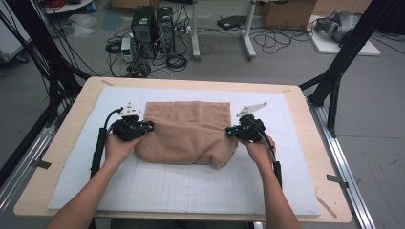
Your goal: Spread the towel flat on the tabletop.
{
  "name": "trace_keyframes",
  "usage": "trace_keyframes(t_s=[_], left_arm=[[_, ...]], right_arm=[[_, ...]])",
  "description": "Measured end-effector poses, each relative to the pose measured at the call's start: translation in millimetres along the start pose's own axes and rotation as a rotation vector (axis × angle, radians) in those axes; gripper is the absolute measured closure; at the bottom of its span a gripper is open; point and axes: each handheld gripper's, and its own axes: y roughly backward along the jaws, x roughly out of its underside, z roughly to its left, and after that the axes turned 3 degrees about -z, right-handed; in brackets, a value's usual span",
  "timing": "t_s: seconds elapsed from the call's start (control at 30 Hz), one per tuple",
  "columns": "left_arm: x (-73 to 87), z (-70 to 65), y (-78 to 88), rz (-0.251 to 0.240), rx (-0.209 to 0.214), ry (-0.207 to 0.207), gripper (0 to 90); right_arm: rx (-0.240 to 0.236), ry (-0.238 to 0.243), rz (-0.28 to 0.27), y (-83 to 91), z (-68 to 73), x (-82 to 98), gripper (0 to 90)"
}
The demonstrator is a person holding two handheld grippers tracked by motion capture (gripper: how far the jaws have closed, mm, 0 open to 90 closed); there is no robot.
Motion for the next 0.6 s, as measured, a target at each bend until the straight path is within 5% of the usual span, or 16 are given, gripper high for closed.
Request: trace_keyframes(t_s=[0.1, 0.2, 0.37, 0.6], left_arm=[[8.4, 6.7, -16.3, 0.054, 0.0, 0.026, 85.8], [8.6, 4.8, -18.4, 0.042, -0.002, 0.029, 85.0], [3.2, 1.5, -1.7, 0.022, 0.007, -0.002, 72.9], [-2.2, -6.0, 28.3, -0.022, 0.046, -0.051, 66.5]], right_arm=[[-0.007, -0.049, 0.026, -16.4, -10.0, 6.6, 88.7], [-0.013, -0.062, 0.04, -23.9, -9.5, 9.3, 88.3], [0.026, -0.025, 0.007, -5.3, -0.8, 2.4, 76.1], [-0.001, -0.002, -0.051, 19.8, 14.6, -2.4, 65.9]])
